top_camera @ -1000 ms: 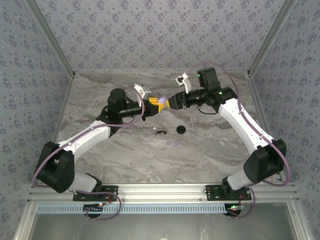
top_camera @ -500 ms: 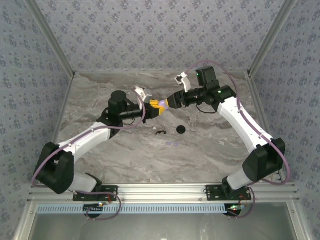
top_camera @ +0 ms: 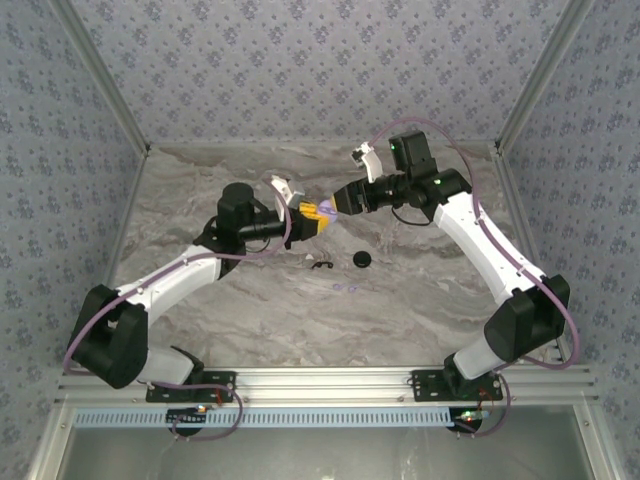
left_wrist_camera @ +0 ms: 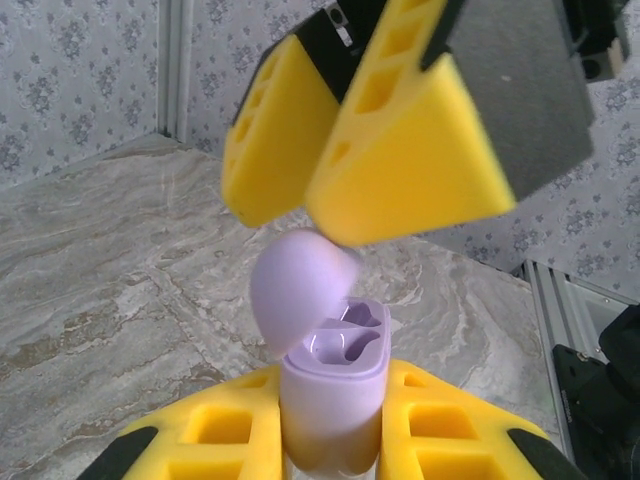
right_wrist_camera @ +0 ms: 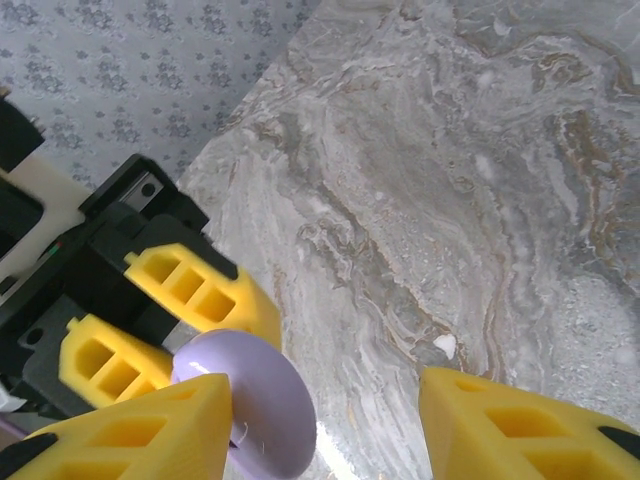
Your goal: Insert the wireless bluetooth earbuds into the charging case
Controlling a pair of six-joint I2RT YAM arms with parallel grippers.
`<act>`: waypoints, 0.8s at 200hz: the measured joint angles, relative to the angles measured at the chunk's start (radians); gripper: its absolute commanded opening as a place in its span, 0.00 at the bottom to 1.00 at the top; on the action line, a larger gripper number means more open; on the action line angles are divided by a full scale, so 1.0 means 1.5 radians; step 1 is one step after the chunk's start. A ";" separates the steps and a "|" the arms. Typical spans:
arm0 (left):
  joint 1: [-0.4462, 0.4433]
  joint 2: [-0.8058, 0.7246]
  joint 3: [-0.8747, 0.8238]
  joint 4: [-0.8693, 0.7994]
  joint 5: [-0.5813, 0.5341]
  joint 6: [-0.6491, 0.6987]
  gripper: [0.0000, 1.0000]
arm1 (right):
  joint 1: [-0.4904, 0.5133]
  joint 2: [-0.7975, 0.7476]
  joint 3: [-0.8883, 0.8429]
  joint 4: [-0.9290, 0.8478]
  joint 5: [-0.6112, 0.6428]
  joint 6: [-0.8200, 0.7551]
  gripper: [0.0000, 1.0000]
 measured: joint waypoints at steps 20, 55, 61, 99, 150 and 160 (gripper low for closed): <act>-0.006 -0.002 -0.001 0.000 0.008 0.004 0.11 | -0.001 0.003 0.001 -0.002 0.017 0.004 0.54; -0.007 -0.005 -0.003 -0.002 0.007 0.006 0.10 | -0.001 0.005 0.001 -0.002 0.041 0.010 0.56; -0.007 -0.005 -0.003 -0.002 0.006 0.007 0.10 | -0.001 0.005 0.001 -0.002 0.048 0.012 0.56; -0.007 -0.010 -0.005 -0.003 -0.018 0.009 0.10 | -0.015 0.000 -0.004 -0.003 0.114 0.034 0.58; -0.005 -0.026 -0.051 0.019 -0.042 -0.006 0.10 | -0.041 -0.027 -0.055 -0.031 0.187 0.057 0.58; -0.006 -0.033 -0.062 0.024 -0.048 -0.011 0.11 | -0.038 -0.034 -0.078 -0.038 0.194 0.062 0.58</act>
